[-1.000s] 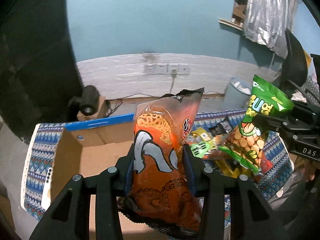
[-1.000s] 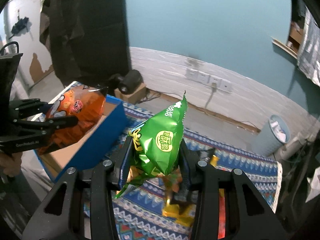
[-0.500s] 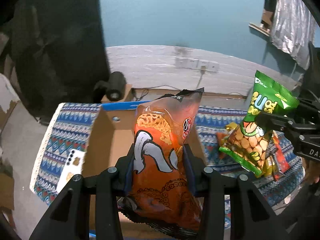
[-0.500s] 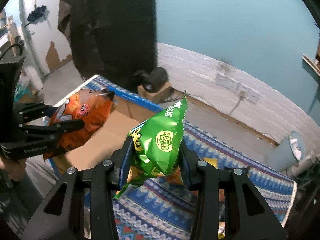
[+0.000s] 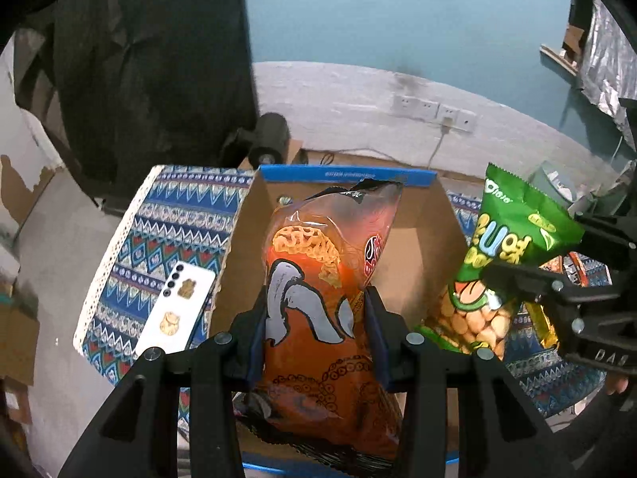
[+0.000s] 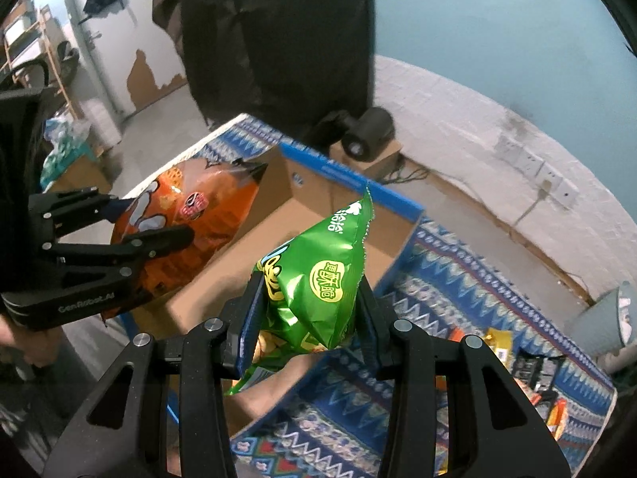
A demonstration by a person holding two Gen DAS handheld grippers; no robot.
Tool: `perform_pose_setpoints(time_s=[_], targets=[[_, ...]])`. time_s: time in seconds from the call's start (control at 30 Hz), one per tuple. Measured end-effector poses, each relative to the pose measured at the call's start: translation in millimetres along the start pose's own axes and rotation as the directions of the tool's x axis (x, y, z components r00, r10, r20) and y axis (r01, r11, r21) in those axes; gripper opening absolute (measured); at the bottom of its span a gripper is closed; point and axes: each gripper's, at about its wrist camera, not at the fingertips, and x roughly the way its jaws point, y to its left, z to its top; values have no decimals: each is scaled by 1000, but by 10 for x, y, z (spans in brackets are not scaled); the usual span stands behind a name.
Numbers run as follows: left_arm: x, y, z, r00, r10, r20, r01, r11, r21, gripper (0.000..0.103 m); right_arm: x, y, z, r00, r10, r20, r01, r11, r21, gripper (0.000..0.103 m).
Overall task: Organize snacks
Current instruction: 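Open both tools to drop the orange and green bags into the box, then move both tools back over the remaining snack pile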
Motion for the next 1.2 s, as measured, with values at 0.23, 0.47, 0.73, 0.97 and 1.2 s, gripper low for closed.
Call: perform_pose_setpoints(time_s=[0.23,0.47,0.73,0.97,1.2], targets=[[-20,42,21,1000,20,5,-20,999,-24,52,94,37,-12,999,21,-30,-21,1000,6,43],[-66,10,45,999,25,28,-24,999,-26,63,-21,-31,-26,1000,-9,-7,9,1000,25,72],[-98,-250,98,999,-7,46,6,1000,18,69,-215,-213,-91,998,-63,22,62,996,62,78],[-86,-586,121,999,-38,34,35,995,91,70,-398,-440,-253,994,-107,26,104,989,102,81],[-65,-869,156,997,-79,23,76,989,130,74,-570,-716,-470,989,-147,18,143,979,146,81]])
